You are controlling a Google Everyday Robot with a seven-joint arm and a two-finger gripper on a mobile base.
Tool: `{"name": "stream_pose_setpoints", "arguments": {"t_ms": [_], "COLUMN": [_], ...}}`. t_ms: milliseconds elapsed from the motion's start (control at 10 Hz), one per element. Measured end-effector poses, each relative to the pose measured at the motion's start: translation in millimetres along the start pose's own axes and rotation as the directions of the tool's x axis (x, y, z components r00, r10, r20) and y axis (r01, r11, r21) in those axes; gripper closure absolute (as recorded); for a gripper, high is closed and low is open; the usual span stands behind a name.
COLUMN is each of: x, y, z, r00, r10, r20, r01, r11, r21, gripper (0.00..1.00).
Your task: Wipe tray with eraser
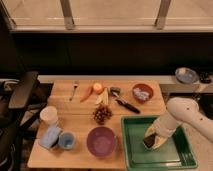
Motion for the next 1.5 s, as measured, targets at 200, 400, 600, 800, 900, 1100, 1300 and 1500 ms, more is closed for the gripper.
{"name": "stream_pose_setpoints", "arguments": {"t_ms": [200, 400, 600, 800, 900, 1100, 1300, 1500], "x": [3.7, 3.6, 1.3, -7.1, -12.9, -21.3, -29.0, -27.6], "y": [-2.3, -5.2, -9.5, -15.3, -18.5, -12.1, 4.7, 28.4], "z": [4.0, 8.0, 11.4, 14.8, 16.3, 20.0, 25.0, 23.7], "r00": [1.000, 1.000, 1.000, 0.999, 0.998, 0.996, 0.994, 0.996], "r10": [0.002, -0.002, -0.010, -0.035, -0.050, -0.062, -0.062, -0.031], "r20": [0.003, 0.004, 0.014, 0.026, 0.038, 0.067, 0.085, 0.088], "r01": [-0.002, 0.002, 0.011, 0.036, 0.051, 0.064, 0.065, 0.034], "r11": [1.000, 1.000, 1.000, 0.999, 0.998, 0.998, 0.997, 0.999], "r21": [-0.012, -0.025, -0.028, -0.029, -0.027, -0.025, -0.029, -0.029], "gripper": [0.98, 0.98, 0.98, 0.98, 0.98, 0.98, 0.98, 0.98]}}
